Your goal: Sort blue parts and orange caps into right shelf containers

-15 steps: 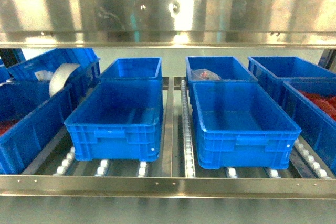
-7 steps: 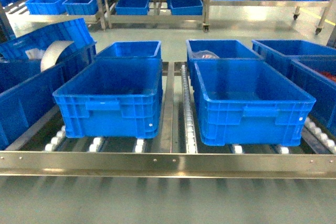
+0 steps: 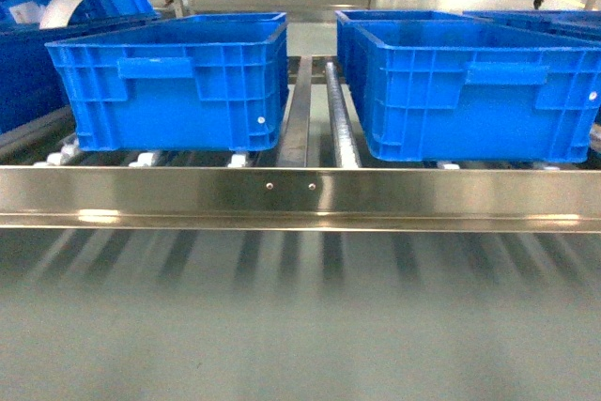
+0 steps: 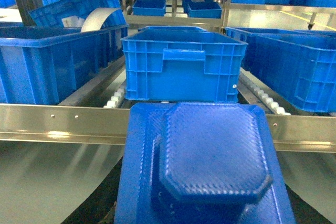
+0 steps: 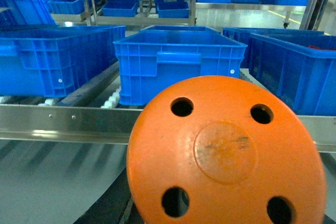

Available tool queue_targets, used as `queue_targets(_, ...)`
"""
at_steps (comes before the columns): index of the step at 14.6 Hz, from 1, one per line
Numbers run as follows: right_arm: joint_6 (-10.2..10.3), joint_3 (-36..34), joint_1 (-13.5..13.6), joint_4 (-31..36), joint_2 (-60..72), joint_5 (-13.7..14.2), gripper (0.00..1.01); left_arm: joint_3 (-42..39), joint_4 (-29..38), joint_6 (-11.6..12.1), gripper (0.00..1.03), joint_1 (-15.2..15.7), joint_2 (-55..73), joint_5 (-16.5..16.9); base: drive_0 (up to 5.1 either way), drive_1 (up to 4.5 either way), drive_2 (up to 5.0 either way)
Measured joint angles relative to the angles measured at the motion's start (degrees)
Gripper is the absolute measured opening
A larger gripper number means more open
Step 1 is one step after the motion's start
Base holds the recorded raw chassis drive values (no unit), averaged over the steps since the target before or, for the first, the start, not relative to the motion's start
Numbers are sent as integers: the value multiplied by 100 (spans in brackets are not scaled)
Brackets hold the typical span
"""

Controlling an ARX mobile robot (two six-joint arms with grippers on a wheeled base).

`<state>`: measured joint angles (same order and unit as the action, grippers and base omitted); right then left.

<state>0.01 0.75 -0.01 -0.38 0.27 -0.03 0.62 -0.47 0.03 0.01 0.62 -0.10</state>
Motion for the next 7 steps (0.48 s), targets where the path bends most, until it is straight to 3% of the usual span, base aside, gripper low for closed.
queue_targets(7,-2,0,0,0,0,2,45,0,4,0,43,0,0,9,0,0,0)
